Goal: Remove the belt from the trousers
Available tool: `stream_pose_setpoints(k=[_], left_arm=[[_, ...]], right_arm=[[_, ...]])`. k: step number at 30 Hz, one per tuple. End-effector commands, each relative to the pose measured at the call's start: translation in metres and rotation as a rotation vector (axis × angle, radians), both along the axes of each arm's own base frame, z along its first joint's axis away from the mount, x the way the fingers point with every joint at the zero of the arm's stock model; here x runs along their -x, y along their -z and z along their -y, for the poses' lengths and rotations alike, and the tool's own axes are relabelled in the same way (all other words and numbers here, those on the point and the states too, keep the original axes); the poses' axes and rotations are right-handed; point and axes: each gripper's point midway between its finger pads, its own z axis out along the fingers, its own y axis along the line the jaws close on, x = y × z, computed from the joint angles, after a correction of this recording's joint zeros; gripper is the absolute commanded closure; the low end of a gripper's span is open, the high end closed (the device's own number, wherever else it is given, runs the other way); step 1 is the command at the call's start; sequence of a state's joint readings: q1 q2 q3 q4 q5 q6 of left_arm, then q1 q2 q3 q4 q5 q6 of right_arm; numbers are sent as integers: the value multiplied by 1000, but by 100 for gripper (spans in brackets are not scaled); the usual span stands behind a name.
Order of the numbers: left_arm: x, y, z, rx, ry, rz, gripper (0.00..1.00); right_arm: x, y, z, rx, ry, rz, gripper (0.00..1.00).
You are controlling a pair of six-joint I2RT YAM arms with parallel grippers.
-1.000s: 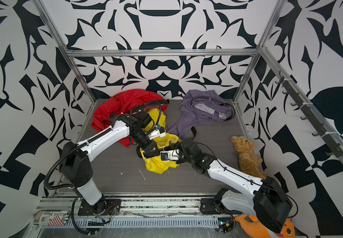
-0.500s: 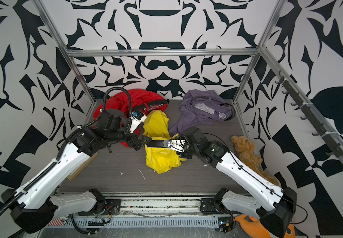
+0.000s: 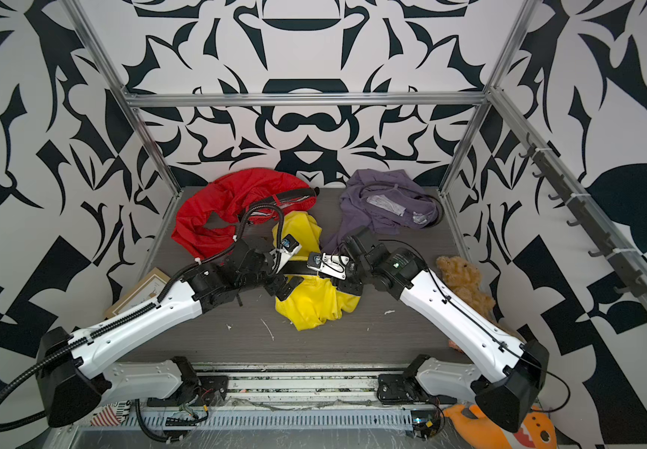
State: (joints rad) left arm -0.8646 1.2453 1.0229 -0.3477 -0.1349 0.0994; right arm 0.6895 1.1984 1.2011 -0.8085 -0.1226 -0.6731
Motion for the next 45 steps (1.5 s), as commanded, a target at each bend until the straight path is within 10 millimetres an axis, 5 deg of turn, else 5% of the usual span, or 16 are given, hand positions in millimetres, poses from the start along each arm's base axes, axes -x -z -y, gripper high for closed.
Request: stream_pose_setpoints(k=[1, 10, 17, 21, 23, 29, 45], left_arm=[[-17, -19, 14, 76, -16, 102, 4], [-15, 29, 25, 27, 24, 19, 31], [-24, 52, 11, 11, -46, 3, 100], [-18, 67, 4, 31, -40, -84, 100], [-12, 71, 6, 34, -20, -124, 100], [-1, 81, 8, 30, 5, -206, 100], [2, 76, 7, 47, 7, -240, 100]], right_arm=[[3, -23, -11, -117, -1, -33, 85], [5, 3, -5, -93, 18, -147, 86], [-1, 16, 3, -95, 59, -202, 84], [-1, 30, 3, -93, 74, -238, 76], [-5, 34, 4, -100, 89, -211, 62], [-7, 23, 3, -210, 72, -58, 41], [-5, 8, -21, -319, -16, 29, 44]])
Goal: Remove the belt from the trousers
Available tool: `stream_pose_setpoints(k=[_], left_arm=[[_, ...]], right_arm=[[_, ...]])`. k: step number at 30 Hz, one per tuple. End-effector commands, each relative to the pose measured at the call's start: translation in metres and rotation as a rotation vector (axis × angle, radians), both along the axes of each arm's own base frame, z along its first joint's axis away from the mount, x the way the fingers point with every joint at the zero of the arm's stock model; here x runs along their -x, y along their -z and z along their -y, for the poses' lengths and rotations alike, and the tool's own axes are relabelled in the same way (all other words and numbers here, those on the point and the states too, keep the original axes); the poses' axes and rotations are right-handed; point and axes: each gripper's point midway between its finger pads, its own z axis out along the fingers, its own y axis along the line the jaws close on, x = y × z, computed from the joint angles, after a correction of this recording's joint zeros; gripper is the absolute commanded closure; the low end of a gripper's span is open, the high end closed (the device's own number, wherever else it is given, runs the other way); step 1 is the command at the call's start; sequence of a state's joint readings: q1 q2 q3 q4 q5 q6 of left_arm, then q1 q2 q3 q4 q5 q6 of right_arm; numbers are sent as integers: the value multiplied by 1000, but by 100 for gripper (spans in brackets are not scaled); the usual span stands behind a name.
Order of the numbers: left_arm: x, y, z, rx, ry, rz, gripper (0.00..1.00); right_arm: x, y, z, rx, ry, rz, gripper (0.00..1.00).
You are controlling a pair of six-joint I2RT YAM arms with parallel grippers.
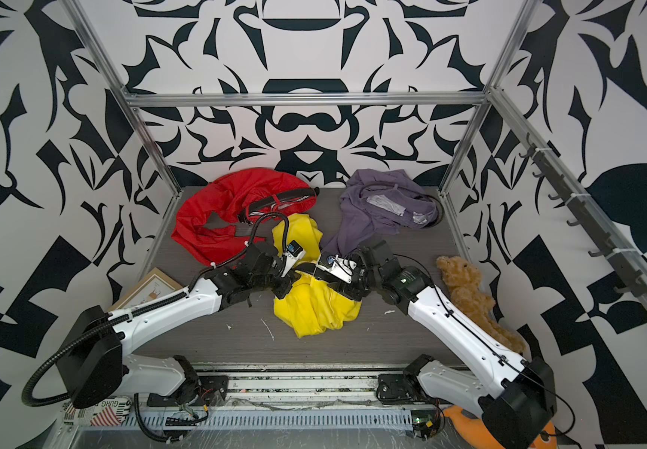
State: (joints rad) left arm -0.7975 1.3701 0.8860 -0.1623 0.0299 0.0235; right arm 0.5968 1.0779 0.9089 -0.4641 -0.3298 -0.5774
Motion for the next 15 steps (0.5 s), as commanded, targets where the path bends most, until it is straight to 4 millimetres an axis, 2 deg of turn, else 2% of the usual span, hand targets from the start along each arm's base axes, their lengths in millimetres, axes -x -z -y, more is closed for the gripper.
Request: stream_pose_setpoints(k=[1, 5, 10, 15], left_arm=[[8, 5, -4, -6, -3, -67, 100], [9, 4, -3, -3, -2, -71, 100], [11, 5, -6, -10, -5, -74, 100], [10, 12, -13, -28, -29, -79, 100]], right_arm=[[-3, -10, -16, -51, -36, 35, 44], [-13, 5, -24, -27, -29, 40, 44], [-26, 10, -25, -6, 2, 78, 49], [-22, 3, -24, 0, -18, 76, 73]])
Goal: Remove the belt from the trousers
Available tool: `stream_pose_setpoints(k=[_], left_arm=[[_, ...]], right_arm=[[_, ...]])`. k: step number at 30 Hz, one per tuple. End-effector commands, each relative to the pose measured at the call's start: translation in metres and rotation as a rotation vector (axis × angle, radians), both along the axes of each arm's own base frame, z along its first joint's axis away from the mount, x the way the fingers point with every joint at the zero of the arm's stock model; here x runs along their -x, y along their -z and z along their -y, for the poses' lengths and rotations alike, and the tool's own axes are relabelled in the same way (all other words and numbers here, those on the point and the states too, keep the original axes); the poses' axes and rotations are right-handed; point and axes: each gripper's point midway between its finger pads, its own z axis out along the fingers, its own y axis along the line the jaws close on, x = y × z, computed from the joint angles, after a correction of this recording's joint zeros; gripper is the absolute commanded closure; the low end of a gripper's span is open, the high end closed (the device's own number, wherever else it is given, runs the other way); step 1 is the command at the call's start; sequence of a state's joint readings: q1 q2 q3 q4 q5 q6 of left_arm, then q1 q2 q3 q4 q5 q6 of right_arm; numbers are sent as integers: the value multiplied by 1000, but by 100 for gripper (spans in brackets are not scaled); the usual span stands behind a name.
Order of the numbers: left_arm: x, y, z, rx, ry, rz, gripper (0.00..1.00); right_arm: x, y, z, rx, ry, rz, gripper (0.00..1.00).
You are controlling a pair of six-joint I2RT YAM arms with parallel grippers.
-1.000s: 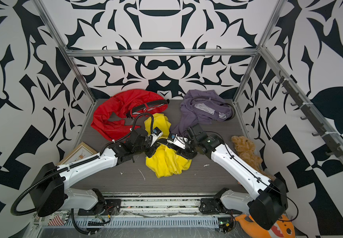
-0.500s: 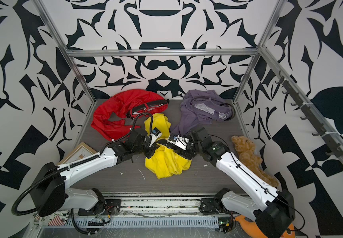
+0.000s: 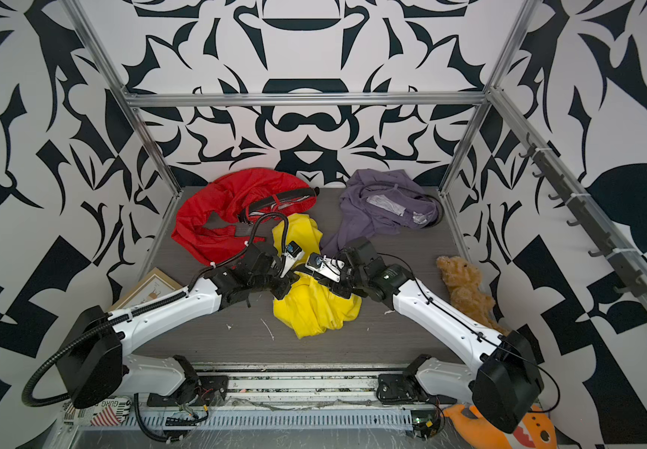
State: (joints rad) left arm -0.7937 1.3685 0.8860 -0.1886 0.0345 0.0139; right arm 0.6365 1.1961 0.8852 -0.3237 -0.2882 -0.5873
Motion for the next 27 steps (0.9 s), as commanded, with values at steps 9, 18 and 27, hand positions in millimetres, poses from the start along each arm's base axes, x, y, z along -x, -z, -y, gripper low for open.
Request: stream_pose_setpoints(k=[9, 18, 27], left_arm=[[2, -60, -24, 91, -216, 90, 16], [56, -86, 20, 147, -155, 171, 13], [38, -57, 40, 306, -293, 108, 14]], right_arm=[[5, -43, 6, 2, 7, 14, 82], [-11, -58, 1, 21, 51, -17, 82], [-8, -68, 0, -25, 58, -16, 82]])
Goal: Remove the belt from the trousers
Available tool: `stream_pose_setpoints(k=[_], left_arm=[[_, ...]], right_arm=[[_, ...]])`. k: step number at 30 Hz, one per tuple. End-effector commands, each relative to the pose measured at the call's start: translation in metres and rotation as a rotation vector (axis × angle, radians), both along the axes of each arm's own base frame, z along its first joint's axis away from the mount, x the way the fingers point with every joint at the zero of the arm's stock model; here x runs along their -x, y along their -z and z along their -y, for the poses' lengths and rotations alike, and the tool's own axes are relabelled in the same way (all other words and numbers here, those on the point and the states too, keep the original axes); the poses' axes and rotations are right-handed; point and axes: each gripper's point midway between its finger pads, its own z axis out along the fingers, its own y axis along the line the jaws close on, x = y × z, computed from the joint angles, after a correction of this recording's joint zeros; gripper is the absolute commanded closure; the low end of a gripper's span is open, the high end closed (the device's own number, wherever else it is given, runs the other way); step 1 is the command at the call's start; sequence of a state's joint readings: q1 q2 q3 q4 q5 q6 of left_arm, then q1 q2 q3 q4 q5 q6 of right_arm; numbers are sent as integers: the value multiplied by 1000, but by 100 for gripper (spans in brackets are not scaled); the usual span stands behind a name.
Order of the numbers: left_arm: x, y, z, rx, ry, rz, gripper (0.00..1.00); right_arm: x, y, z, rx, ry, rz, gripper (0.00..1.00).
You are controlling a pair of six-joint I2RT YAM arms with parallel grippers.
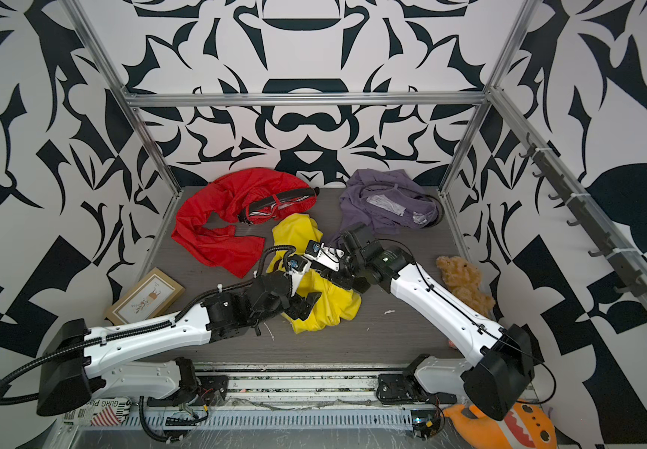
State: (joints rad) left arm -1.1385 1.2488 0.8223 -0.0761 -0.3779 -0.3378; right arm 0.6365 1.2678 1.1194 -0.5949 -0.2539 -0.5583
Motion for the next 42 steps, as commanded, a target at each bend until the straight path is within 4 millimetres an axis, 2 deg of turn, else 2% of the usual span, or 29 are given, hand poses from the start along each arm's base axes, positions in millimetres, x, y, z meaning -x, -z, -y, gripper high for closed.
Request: stream_pose_setpoints(k=[1, 2, 3, 6, 8, 12, 13, 14, 21, 24, 26, 27, 29, 30, 32, 33, 34, 35, 36, 39, 42], left_arm=[[-19, -19, 6, 155, -100, 25, 14], [-23, -8, 10, 136, -107, 11, 14], [-27, -6, 12, 141, -113, 9, 14], [-38, -5, 17, 178, -123, 5, 22], [-46, -4, 19, 205, -121, -5, 33], [-61, 8, 6, 228, -174, -40, 82], [-63, 9, 0, 237, -189, -41, 93], [-65, 10, -6, 241, -203, -42, 100], [-68, 10, -65, 228, -310, -40, 100], [-68, 21, -98, 201, -392, -69, 100], [-72, 33, -116, 180, -448, -111, 100], [-73, 39, -121, 168, -467, -136, 100], [-75, 41, -117, 153, -443, -140, 100], [-75, 38, -110, 149, -404, -143, 99], [-76, 30, -97, 134, -344, -142, 72], [-76, 24, -92, 119, -316, -132, 52], [-73, 18, -88, 95, -298, -112, 39], [-72, 10, -87, 74, -286, -83, 31], [-68, -1, -86, 54, -271, -36, 25], [-56, -39, -84, 28, -219, 127, 16], [-45, -64, -68, 6, -73, 255, 8]], right_arm=[[-2, -41, -5, -101, 14, 78, 82], [-2, -41, -4, -101, 18, 77, 82], [-1, -42, -3, -105, 19, 77, 82], [2, -43, -2, -112, 18, 76, 83], [3, -42, -2, -112, 17, 71, 82], [3, -40, 1, -101, 26, 69, 82], [3, -39, 2, -96, 28, 68, 83], [4, -38, 4, -89, 31, 66, 83], [-6, -22, 31, 1, 108, 52, 83], [-6, -21, 38, 8, 123, 51, 84], [-4, -23, 35, -15, 109, 47, 84], [-3, -24, 32, -30, 100, 42, 84], [-3, -23, 28, -42, 90, 21, 84], [-3, -23, 25, -48, 82, 14, 84], [-4, -25, 21, -59, 69, 0, 84], [-4, -27, 19, -66, 60, -6, 84], [-4, -30, 16, -75, 50, -8, 84], [-4, -32, 14, -79, 40, -9, 84], [-3, -35, 12, -84, 28, -15, 84], [-1, -43, 7, -95, -4, -27, 84], [2, -51, 2, -113, -40, -35, 84]])
